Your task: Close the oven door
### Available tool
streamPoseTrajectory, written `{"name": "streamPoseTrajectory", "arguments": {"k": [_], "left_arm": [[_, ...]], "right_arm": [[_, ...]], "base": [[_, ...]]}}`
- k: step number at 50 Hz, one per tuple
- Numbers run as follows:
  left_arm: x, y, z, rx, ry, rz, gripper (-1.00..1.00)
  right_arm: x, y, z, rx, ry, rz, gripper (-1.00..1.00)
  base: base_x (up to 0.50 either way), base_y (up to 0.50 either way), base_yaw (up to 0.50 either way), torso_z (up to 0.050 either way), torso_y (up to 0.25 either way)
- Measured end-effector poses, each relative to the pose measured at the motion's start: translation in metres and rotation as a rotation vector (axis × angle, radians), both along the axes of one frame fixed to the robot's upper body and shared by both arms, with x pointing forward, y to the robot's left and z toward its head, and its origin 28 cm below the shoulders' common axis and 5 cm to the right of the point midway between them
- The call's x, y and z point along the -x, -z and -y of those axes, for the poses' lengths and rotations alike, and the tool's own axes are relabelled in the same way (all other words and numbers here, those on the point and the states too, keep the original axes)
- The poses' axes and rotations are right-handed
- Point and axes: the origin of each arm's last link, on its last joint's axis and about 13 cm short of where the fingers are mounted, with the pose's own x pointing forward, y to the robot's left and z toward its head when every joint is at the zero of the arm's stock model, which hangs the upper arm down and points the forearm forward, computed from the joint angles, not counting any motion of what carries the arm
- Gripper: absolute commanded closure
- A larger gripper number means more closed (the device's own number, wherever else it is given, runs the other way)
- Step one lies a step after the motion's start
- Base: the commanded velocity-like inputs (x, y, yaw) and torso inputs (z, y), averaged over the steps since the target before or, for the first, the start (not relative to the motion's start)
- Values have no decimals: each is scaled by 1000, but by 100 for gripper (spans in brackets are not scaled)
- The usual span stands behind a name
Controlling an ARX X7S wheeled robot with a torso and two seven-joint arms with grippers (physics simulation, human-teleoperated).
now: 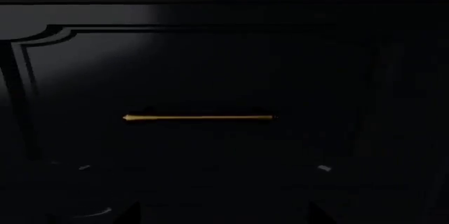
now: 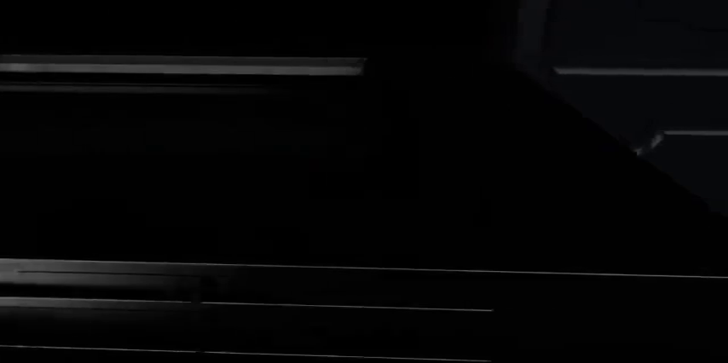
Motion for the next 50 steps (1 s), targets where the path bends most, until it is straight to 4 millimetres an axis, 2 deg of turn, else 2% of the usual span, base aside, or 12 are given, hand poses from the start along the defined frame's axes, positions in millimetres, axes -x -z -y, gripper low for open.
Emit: {"name": "streamPoseTrajectory", "arguments": {"k": [50], "left_arm": [[0,1,-1,0,2,0,-100]], "right_arm": [[0,0,-1,3,-2,5,-100]], "base": [[0,401,0,0,0]]}}
